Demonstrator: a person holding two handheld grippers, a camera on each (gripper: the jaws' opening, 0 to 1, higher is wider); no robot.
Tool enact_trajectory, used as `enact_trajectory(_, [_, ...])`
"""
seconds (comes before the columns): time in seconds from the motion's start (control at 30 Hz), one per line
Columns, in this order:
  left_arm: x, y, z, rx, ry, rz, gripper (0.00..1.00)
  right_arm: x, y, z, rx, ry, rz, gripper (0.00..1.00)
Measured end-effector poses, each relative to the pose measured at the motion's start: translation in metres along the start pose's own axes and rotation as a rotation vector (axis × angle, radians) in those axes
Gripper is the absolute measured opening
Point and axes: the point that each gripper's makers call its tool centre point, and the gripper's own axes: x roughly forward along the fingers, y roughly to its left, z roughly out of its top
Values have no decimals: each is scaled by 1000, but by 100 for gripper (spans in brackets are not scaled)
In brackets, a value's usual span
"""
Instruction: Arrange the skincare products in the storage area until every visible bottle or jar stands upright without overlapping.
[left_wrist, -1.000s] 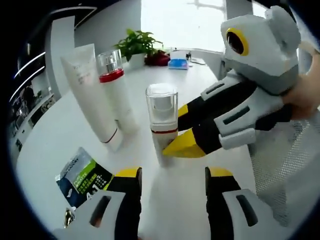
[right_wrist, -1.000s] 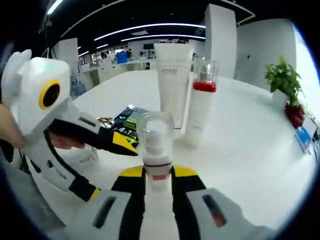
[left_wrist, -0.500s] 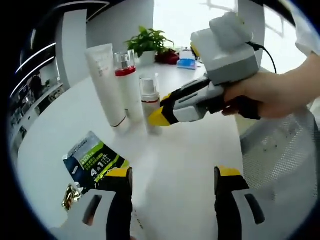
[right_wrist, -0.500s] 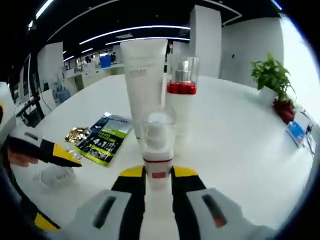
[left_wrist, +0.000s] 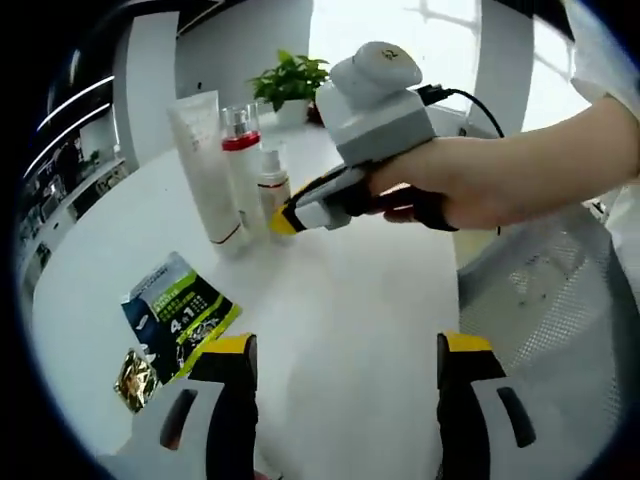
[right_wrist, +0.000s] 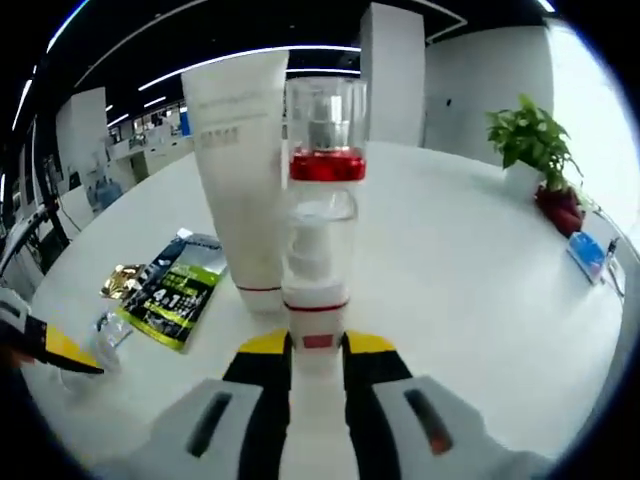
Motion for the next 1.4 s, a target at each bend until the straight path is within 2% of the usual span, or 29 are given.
enact_trajectory(0.23, [-2,-1,3,-1,-6,-2,70,1,1,-5,-10,21,0,20])
enact_trajectory(0.33, [-2,0,2,-4,-4,0,70,1,0,-11,-6,38,1,28])
enact_trajectory(0.5, [-5,1,2,-11,-3,4,70,-4,4,-17,-4,54,25,28])
enact_trajectory(0.67, [-7,1,-2,-29,16,12,71,-11,16,-28,-2,88,92,38])
enact_trajectory(0.93, [-17,3,-8,-65,24,44,75,-28,28,-38,-31,98,144,50])
enact_trajectory(1.0, [-20,4,-8,-78,18,52,77,-33,32,-39,-31,95,162,52])
enact_trajectory(1.2, [-31,9,-11,-115,8,88,81,-44,42,-37,-12,72,215,70])
enact_trajectory(1.4, [-44,14,-17,-169,-3,114,85,-56,49,-36,-30,67,254,78])
